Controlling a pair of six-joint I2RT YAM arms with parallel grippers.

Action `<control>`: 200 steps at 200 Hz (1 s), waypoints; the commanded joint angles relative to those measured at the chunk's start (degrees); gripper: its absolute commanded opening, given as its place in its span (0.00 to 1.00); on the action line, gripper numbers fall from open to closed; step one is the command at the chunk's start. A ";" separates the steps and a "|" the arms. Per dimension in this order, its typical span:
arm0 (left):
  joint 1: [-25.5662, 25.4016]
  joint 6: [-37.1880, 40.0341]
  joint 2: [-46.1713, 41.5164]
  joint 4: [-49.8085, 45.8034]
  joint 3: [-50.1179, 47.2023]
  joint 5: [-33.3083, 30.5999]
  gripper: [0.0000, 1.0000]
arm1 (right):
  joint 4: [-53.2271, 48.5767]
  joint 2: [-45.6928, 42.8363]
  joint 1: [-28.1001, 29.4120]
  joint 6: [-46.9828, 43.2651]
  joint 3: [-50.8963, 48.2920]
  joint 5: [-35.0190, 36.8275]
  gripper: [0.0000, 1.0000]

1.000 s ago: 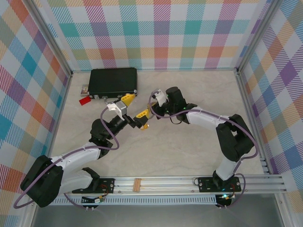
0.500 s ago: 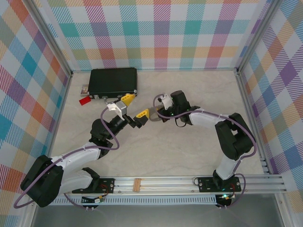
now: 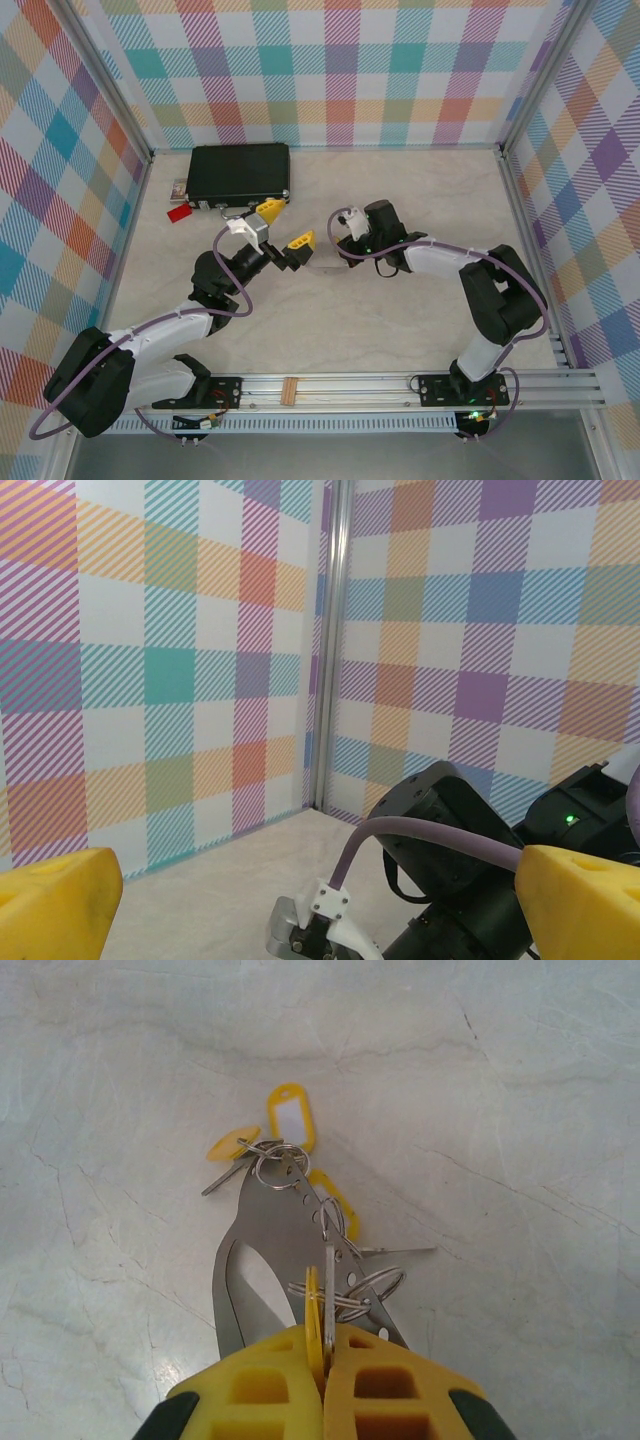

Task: Put the keys on the keyring

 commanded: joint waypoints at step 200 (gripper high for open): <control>0.91 0.09 0.95 1.94 -0.08 0.45 1.00 | -1.07 -4.06 -2.19 -3.06 1.48 0.23 0.00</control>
